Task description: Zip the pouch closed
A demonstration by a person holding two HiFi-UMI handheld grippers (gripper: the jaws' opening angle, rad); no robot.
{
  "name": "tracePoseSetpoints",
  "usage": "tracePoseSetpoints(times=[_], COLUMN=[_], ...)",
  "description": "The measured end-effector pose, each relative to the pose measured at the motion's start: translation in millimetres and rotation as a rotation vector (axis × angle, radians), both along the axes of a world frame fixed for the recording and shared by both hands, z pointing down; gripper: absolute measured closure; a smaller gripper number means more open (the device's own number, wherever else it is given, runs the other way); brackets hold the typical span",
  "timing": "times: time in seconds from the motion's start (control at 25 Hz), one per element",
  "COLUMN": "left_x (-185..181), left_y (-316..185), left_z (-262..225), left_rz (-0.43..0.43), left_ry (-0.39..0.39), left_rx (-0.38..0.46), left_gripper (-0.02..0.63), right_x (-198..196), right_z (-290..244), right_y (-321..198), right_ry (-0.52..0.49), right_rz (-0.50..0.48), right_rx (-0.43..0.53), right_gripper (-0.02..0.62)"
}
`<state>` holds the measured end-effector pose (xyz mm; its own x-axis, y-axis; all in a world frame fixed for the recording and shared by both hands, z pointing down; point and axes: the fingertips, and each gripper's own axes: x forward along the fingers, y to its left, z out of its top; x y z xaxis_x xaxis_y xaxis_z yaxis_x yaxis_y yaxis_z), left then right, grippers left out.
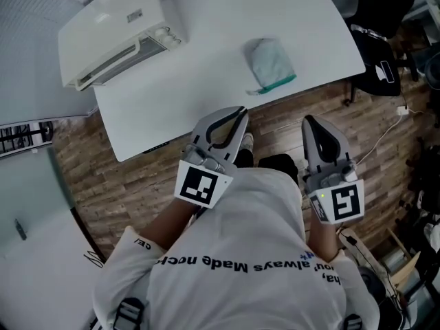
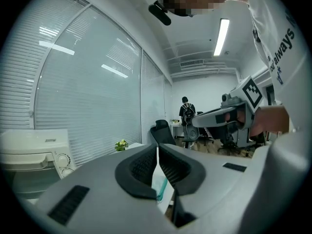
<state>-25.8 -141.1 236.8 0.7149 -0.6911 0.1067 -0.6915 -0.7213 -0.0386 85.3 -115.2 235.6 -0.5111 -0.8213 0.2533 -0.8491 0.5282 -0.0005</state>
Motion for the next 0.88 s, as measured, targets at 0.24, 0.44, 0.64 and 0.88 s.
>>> tracePoseSetpoints(times=[0.24,0.44,0.64,0.88], left_x=[5.9,17.7,36.0,51.7], left_y=[-33.2,-48.0,-50.6,-64.6], left_z=[59.9,114.8,168.0,218.7], left_rz=[-0.032,-0.012,0.028,0.059], left_ry=[-0.062,-0.143,-0.238,-0.342], left_rx=[-0.071,-0.131,-0.173,-0.196], left_gripper=[0.581,0.583,0.583,0.584], right_x=[-2.2,-2.3,-4.6,-11.7], right_z=[44.6,91.9,146.9,201.4], right_y=[-24.7,-38.8,-46.6,-61.1], right_ry=[0.033,0.050,0.093,0.139], right_rz=[-0.009,-0.019,-0.042,-0.075], right_rx=[-0.064,-0.131,-0.186,-0.248], right_gripper=[0.588,0.571,0.560,0.543])
